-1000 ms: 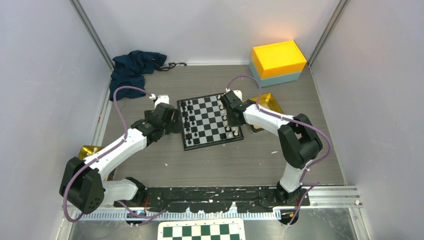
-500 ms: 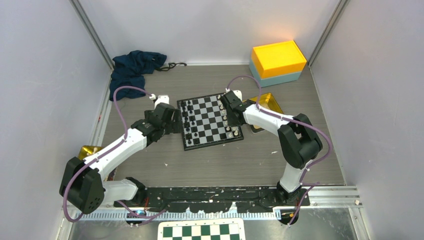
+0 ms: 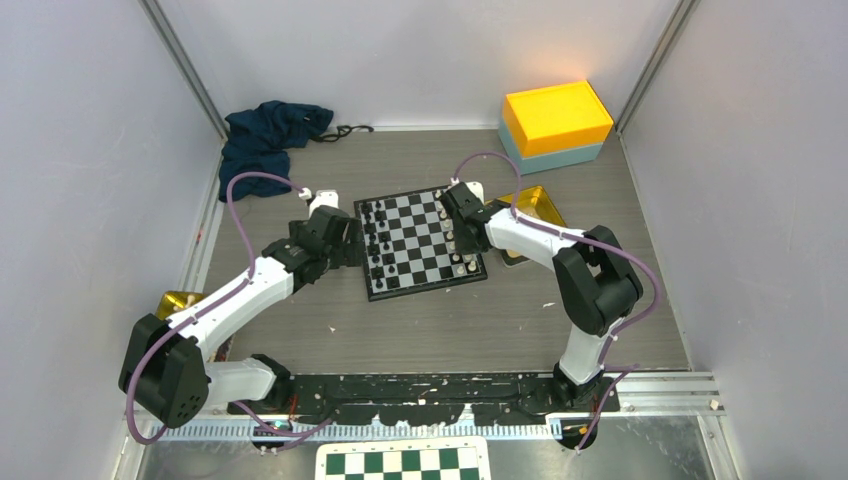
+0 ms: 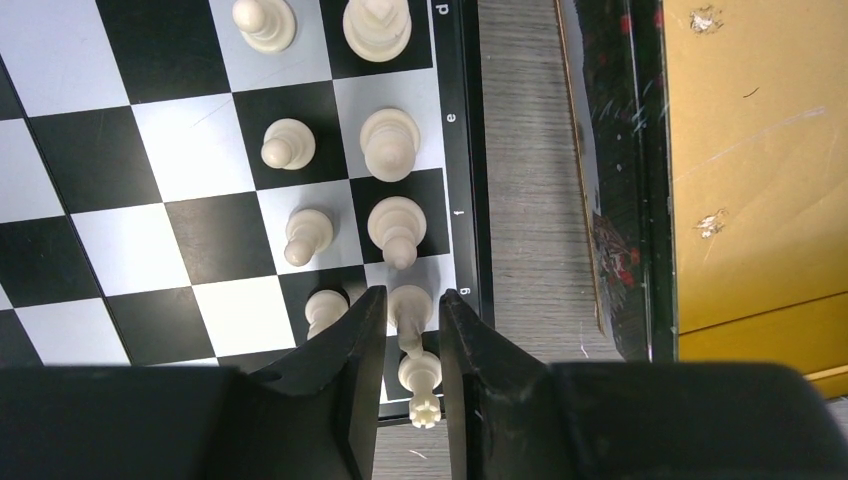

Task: Set up the chess pieces on the board
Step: Place the chess piece on the chessboard.

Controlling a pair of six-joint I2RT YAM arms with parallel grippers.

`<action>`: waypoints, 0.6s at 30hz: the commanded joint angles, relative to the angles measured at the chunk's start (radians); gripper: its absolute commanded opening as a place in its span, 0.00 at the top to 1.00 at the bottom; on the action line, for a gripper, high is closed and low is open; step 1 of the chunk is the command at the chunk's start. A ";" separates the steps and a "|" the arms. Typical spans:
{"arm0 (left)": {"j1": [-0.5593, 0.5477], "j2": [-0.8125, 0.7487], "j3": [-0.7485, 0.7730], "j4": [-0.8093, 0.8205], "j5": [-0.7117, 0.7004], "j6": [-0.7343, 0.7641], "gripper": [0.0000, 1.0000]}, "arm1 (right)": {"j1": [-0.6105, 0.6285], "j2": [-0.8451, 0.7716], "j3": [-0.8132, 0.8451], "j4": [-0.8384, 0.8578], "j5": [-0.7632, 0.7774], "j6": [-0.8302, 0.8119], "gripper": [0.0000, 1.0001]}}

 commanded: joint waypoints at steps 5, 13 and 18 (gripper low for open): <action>-0.003 -0.007 0.005 0.041 0.000 -0.001 0.00 | 0.004 -0.047 0.031 -0.009 0.032 -0.013 0.67; -0.003 -0.009 0.027 0.041 -0.007 0.009 0.00 | 0.005 -0.148 0.080 -0.046 0.017 -0.041 0.59; -0.003 -0.012 0.060 0.028 -0.037 0.040 0.00 | 0.005 -0.187 0.155 -0.114 0.048 -0.064 0.55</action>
